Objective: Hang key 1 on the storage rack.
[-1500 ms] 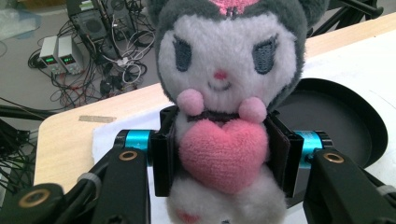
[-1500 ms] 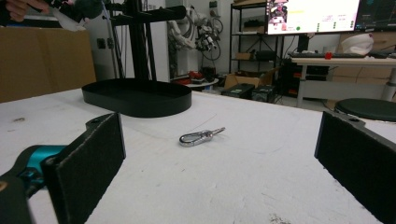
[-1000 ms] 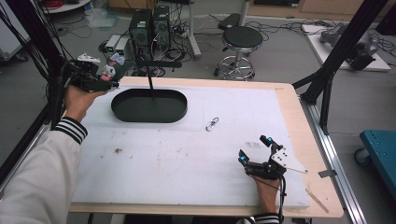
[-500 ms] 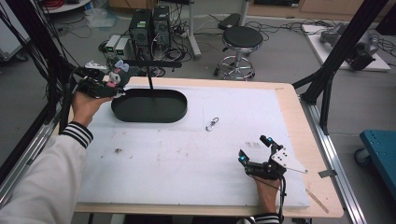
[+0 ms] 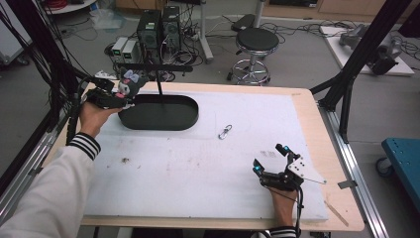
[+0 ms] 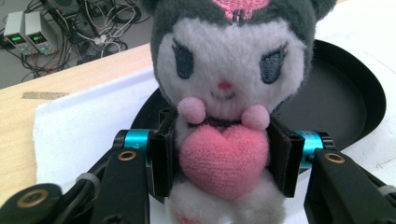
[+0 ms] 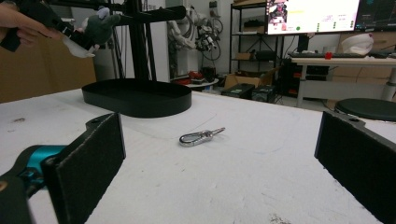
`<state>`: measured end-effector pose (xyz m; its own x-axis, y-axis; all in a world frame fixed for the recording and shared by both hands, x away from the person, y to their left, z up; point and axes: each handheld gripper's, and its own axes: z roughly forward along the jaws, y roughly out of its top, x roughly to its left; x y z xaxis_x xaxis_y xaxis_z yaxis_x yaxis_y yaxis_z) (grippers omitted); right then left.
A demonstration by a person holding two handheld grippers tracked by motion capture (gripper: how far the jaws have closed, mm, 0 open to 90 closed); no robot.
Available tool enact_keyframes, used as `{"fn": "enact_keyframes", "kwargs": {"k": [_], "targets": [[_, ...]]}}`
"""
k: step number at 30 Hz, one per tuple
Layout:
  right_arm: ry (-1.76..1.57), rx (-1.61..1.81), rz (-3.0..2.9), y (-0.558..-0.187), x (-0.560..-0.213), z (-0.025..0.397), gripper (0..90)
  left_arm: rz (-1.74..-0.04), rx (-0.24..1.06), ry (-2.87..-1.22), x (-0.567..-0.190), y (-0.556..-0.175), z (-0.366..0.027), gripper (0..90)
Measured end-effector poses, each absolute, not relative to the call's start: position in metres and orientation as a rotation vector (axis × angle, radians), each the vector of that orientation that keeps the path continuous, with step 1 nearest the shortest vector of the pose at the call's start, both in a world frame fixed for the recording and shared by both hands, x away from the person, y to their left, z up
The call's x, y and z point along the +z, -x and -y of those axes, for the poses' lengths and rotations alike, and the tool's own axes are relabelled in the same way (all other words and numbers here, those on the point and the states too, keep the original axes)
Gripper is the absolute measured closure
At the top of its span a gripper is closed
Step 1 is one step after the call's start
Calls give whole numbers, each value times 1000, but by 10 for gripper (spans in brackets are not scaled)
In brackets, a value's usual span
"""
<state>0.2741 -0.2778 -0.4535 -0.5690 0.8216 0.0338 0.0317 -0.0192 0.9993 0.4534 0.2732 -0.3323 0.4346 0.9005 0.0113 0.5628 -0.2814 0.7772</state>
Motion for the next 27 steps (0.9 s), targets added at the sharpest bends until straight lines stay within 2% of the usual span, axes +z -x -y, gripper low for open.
{"fn": "enact_keyframes", "kwargs": {"k": [4, 7, 13, 15, 17, 27], "targets": [[-907, 1652, -1648, -274, -453, 278, 10, -1218, 595, -1968, -332, -454, -275, 514], [-900, 1651, -1649, -274, -453, 278, 11, -1203, 591, -1972, -332, -454, -277, 461], [-896, 1649, -1647, -274, -453, 278, 10, -1104, 539, -1968, -333, -454, -280, 250], [-894, 1648, -1646, -274, -453, 278, 10, -1122, 538, -1962, -333, -454, -281, 81], [-895, 1648, -1646, -274, -453, 278, 10, -1083, 555, -1968, -332, -452, -281, 17], [-913, 1656, -1645, -274, -453, 277, 10, -946, 593, -1856, -320, -426, -289, 17]]}}
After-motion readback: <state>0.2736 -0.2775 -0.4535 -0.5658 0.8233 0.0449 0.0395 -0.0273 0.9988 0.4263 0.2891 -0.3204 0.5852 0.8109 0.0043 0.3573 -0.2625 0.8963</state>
